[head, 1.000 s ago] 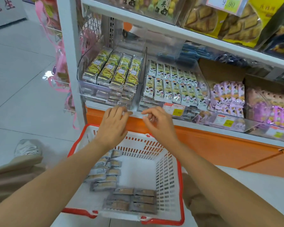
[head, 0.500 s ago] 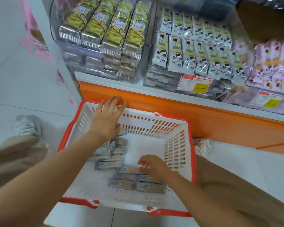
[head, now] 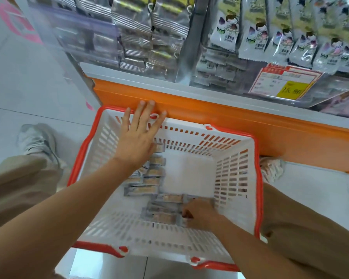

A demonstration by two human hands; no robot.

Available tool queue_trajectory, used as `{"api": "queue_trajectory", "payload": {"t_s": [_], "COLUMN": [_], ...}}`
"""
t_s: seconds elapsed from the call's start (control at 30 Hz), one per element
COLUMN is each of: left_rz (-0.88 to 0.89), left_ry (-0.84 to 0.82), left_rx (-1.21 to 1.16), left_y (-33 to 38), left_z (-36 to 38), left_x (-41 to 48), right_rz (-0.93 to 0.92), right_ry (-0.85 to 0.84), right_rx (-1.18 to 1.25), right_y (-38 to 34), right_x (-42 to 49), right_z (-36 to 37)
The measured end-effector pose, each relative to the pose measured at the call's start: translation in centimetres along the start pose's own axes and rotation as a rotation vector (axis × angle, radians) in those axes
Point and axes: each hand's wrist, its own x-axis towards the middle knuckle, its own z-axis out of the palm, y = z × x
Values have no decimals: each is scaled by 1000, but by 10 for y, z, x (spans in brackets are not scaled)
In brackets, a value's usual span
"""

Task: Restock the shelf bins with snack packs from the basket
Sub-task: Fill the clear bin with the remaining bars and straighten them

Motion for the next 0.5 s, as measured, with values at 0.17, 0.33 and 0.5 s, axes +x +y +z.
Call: {"api": "queue_trajectory", "payload": {"t_s": [0.17, 0.33, 0.5], "left_rz": [-14, -7, -26], "left_ry": [-19, -35, -51], "left_rx": [-34, -86, -167], "left_y": [2, 2, 8], "left_z": [-6, -20, -38], "left_x": [-2, -3, -6], "right_rz": [68, 95, 46], "right_ry": [-16, 12, 277], "right_rx": [13, 115, 429], "right_y": [-3, -2, 0], "right_x": [-4, -18, -36], "right_z": [-4, -8, -45]}}
